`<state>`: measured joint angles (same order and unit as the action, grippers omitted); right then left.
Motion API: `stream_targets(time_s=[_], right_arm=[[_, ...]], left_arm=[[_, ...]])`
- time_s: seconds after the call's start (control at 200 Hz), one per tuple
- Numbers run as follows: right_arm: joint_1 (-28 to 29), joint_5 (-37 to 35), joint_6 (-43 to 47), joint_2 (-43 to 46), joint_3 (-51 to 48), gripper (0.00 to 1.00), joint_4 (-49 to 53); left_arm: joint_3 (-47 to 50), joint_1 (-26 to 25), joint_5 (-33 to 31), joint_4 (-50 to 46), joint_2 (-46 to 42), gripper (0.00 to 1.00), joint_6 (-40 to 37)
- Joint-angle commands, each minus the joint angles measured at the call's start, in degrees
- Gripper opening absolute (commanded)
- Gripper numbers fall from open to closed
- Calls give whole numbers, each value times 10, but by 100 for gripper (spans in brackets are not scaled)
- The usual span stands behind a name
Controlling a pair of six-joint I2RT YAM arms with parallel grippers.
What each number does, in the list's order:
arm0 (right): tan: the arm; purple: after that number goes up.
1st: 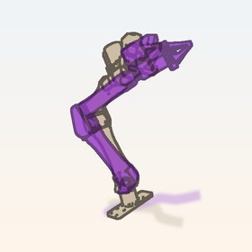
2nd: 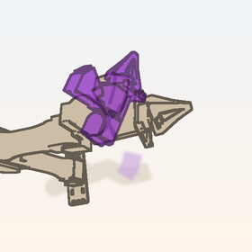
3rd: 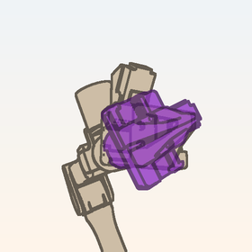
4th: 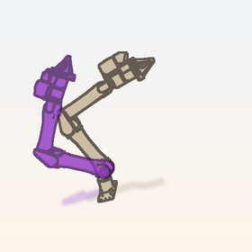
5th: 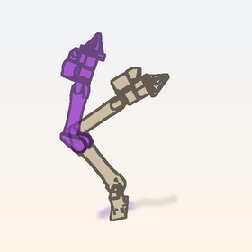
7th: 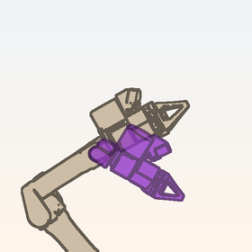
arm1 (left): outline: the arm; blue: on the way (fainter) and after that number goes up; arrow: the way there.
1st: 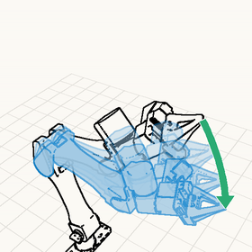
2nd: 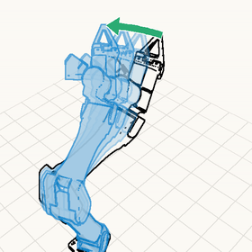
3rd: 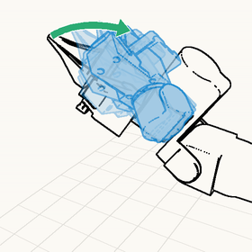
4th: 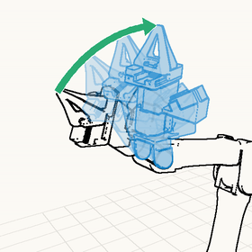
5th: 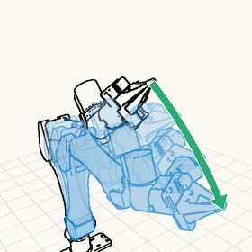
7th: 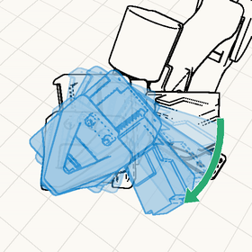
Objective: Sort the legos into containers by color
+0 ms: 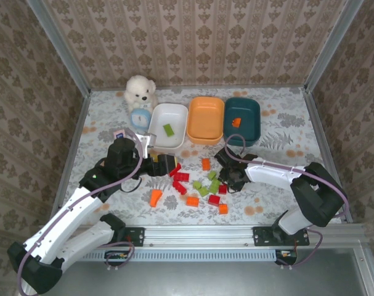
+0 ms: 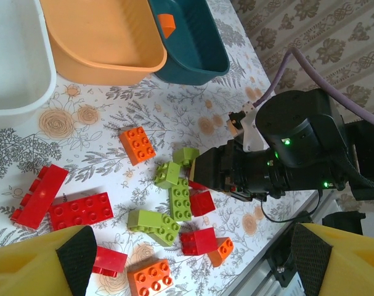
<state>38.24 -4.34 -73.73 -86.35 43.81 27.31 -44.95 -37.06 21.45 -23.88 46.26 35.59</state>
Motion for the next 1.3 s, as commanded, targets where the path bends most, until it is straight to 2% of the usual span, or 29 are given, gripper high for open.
stream_targets(time_s=[0.0, 0.165, 0.26, 0.395, 0.475, 0.575, 0.66, 0.68, 0.96, 1.08, 1.295], right_arm=[[-2, -23, 12, 13, 1, 35, 32], [-3, -40, 39, 103, 19, 34, 131], [-1, -58, 94, 156, 61, 33, 175], [1, -78, 199, 134, 171, 33, 210], [-1, -76, 257, 73, 247, 33, 192], [-11, -58, 306, -61, 375, 33, 189], [-26, -41, 321, -169, 484, 33, 193], [-31, -38, 322, -191, 506, 33, 194], [-106, 6, 321, -438, 749, 34, 212], [-118, 13, 322, -499, 804, 34, 229], [-126, 16, 310, -546, 827, 37, 239]], left_arm=[[0, -1, 10, 18, -3, 86, 9], [-14, -1, 14, 31, 5, 86, 18], [-43, 1, 12, 32, 25, 86, 23], [-67, 30, 11, 59, 53, 86, 55], [-72, 67, 28, 73, 77, 85, 82], [-95, 99, 37, 61, 112, 85, 84], [-107, 105, 37, 64, 131, 85, 80], [-109, 122, 38, 66, 134, 85, 80], [-124, 131, 25, 73, 143, 85, 87], [-123, 131, 19, 54, 131, 85, 80], [-113, 133, 10, 34, 111, 85, 80]])
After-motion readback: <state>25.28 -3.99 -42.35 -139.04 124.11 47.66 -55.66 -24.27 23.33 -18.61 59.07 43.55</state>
